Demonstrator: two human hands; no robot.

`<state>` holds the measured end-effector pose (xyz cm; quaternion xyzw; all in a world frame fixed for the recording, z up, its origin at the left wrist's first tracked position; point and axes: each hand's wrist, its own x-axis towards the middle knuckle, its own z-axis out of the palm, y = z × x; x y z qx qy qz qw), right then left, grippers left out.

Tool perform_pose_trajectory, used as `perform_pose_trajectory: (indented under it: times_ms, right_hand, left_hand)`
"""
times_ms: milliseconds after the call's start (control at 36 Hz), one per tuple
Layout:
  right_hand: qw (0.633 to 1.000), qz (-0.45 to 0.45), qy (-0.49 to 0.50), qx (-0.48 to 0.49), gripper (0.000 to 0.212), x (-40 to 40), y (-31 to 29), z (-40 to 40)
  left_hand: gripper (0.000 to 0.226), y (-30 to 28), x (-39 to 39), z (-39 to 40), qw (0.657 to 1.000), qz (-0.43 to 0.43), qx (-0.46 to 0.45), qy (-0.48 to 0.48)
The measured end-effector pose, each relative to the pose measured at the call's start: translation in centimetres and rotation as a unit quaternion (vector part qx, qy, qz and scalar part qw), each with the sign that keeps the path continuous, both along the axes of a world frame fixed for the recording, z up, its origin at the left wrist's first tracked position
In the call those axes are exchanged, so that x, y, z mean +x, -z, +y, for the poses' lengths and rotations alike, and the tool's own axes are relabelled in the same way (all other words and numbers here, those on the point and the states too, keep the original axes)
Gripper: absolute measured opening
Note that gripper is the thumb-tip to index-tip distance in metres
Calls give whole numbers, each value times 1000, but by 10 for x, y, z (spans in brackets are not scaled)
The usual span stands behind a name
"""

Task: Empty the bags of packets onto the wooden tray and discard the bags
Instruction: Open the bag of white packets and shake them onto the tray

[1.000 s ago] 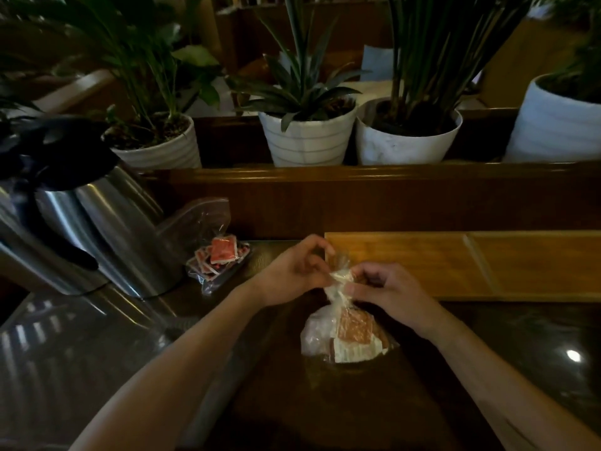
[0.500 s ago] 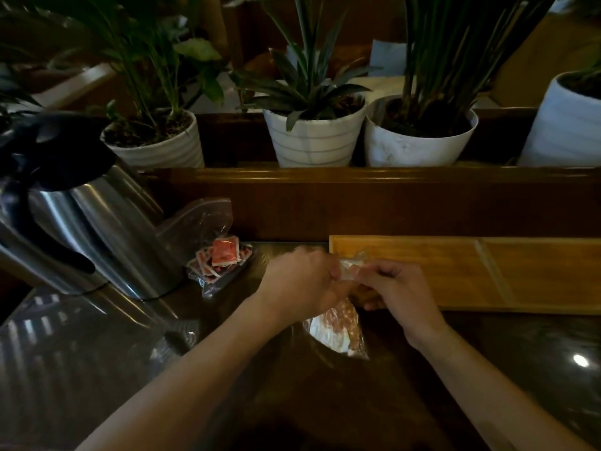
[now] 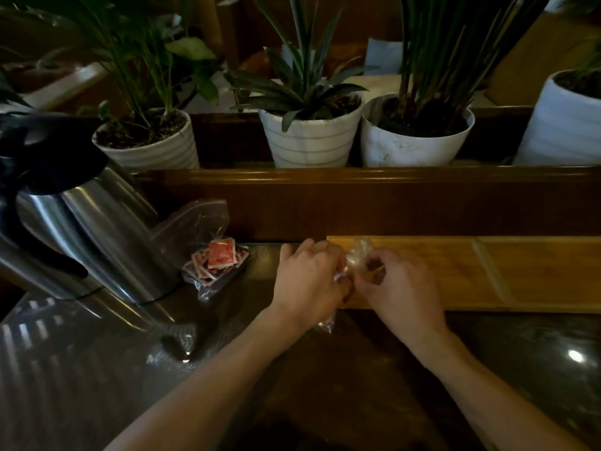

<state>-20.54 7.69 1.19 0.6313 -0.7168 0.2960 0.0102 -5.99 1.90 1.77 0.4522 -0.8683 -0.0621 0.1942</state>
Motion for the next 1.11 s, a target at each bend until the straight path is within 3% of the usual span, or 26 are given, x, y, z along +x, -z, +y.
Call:
perform_pose_trajectory:
  times_ms: [111,278,472,528,583,750,889,1028,1111]
  right_hand:
    - [1000,9,19,-20,40,2,8,5]
    - [1000,6,-5,11,25,-6,12,-1]
    - [970,-212,-53,107,13,-29,9,-8]
    - [962,-240,-50,120,4,-31,7,-12]
    - [958,-255,-43,122,10,-28,5,-14]
    - [949,-281,-58,132,5,-26,2,-9]
    - [958,-250,-70,122,4,-19,-6,-6]
    - [970,-202,-68,118,7,-15,-9,-6]
    - [973,-187,-70,114,4,-16,-8,-5]
  left_hand:
    - [10,0,-2,-3,999,-21,14,21]
    - [10,0,-3,-2,995,-32,-15,94]
    - [6,3,14,-6,981,49,23,186]
    - [7,4,20,-7,974,63,16,216]
    - [9,7,25,-8,970,53,2,235]
    - [13,11,34,-6,984,31,25,171]
    - [52,2,17,0,998,-22,17,56]
    - [36,-8,9,-1,996,-54,51,55]
    - [31,-11,9,0,994,-26,67,84]
